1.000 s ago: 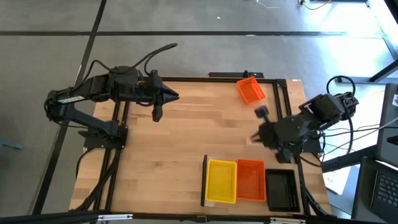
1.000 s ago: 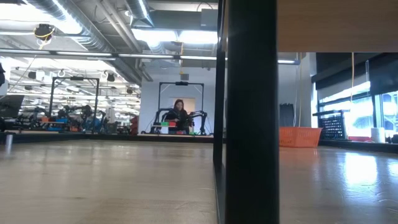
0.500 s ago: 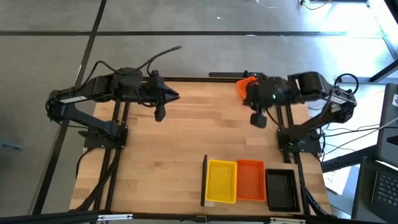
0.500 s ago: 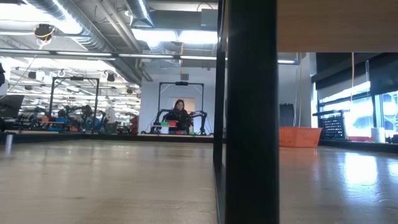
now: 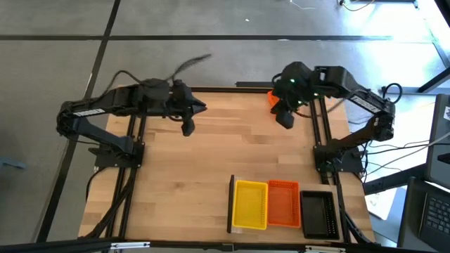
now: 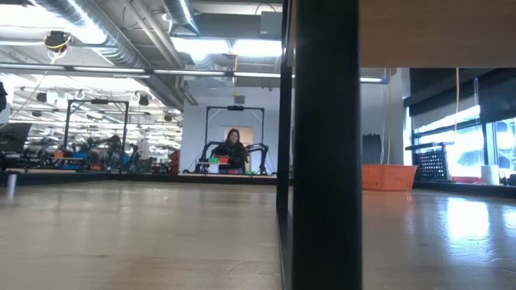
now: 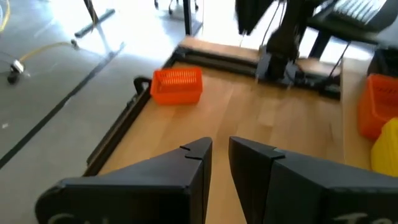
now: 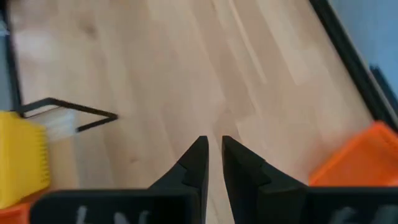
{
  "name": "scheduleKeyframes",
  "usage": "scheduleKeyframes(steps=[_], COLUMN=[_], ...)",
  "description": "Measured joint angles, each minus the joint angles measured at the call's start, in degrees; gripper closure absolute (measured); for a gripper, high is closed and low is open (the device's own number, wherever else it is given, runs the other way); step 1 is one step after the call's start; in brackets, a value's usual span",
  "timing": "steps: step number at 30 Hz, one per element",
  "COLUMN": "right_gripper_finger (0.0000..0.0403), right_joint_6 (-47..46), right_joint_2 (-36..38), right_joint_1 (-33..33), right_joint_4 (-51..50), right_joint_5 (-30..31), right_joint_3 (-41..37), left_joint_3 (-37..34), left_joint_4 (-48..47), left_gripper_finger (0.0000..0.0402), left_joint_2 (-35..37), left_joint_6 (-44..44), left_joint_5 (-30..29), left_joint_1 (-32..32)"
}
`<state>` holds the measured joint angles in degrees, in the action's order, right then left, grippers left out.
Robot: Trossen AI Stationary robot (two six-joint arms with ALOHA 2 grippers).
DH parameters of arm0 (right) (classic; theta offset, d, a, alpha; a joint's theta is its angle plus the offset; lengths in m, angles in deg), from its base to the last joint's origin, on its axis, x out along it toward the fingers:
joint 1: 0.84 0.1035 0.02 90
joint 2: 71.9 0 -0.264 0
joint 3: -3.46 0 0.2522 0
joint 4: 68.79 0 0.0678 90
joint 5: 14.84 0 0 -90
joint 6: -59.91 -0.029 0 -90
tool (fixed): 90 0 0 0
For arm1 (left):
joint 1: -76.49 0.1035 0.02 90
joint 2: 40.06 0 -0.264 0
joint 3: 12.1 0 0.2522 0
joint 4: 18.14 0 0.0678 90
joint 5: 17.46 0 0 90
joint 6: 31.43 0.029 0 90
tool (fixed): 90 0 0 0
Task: Stack baskets on shelf by color
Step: Stack the orange bin on top of the orange bin
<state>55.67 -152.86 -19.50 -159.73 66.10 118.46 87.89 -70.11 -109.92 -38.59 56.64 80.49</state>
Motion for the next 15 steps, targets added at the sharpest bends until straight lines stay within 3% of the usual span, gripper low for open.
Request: scheduleKeyframes(steps=[7, 15], right_gripper_finger=[0.0360, 0.0360], right_joint_6=[-9.7, -21.7], right_joint_2=[-0.1, -0.1], right_joint_1=[-8.9, -15.9], right_joint_4=[3.8, 16.9], right_joint_5=[3.6, 6.5], right_joint_3=[-10.6, -24.2], left_joint_3=[-0.3, 0.0], left_joint_4=[-0.8, 1.2], left_gripper_finger=[0.0355, 0.0355], left_joint_2=[-2.3, -5.2], left_joint_6=[-0.1, -0.2], left_joint_5=[0.1, 0.1], left_joint_1=[0.0, 0.0])
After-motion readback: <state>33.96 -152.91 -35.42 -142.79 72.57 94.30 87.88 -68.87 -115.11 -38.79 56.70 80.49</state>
